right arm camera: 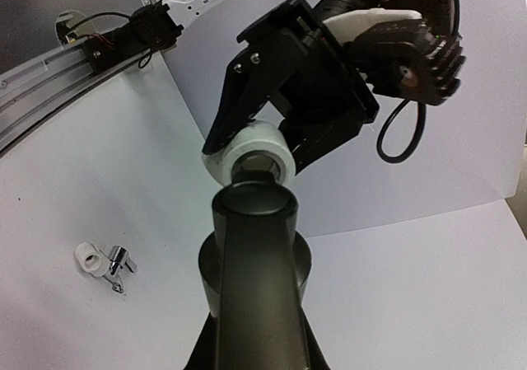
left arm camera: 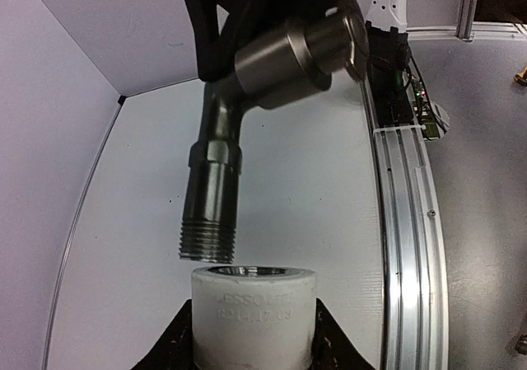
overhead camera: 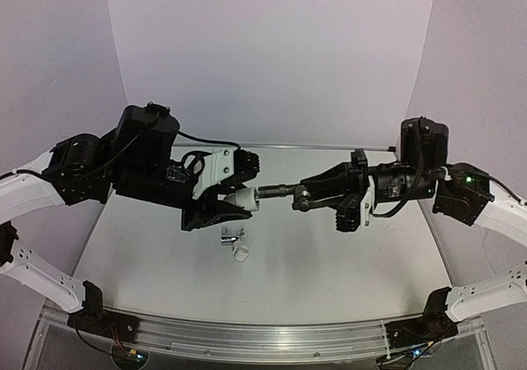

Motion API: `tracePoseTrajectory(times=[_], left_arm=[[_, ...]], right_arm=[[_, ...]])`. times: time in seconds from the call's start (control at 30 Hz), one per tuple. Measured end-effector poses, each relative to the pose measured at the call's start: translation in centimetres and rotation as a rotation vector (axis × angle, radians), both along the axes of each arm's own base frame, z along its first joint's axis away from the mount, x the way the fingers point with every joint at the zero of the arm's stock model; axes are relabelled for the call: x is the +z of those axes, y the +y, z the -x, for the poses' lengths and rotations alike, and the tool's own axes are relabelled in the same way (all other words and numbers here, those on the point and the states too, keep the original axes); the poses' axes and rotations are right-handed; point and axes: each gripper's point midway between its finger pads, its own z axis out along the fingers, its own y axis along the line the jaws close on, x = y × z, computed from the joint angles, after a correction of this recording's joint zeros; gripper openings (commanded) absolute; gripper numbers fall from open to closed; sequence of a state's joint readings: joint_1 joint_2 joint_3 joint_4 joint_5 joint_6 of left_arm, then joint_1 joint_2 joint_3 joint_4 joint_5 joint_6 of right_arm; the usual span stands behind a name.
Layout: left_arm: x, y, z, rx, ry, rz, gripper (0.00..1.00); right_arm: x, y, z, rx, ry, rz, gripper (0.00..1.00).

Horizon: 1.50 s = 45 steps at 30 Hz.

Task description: Install the water faucets

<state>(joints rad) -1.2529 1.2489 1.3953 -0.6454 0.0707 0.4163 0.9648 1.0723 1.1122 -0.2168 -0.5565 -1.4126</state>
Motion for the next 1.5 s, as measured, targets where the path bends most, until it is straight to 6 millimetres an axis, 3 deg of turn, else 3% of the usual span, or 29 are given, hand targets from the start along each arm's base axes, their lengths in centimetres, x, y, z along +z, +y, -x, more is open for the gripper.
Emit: tracePoseTrajectory(times=[0.1,0.4,0.7,1.5], left_arm=[[0.0,0.1,0.0,0.012,0.037,0.004,0.00],[0.0,0.1,0.1,0.044,0.113,0.022,0.00],[0.4,0.5,-1.9,0.119,0.193,0.069,0.00],[0.3,0.4,-0.5,0.032,0.201,0.052,0.00]], right_arm=[[-0.3,0.2,-0.2,-0.004,-0.047,-0.012,0.00],[1.6,0.1,0.1,0.008,-0.174,-0.068,0.00],[1.6,0.2,0.1,0.013,-0.215,-0.063,0.00],[0.8,0.6,1.0,0.088,-0.246,-0.044,0.00]])
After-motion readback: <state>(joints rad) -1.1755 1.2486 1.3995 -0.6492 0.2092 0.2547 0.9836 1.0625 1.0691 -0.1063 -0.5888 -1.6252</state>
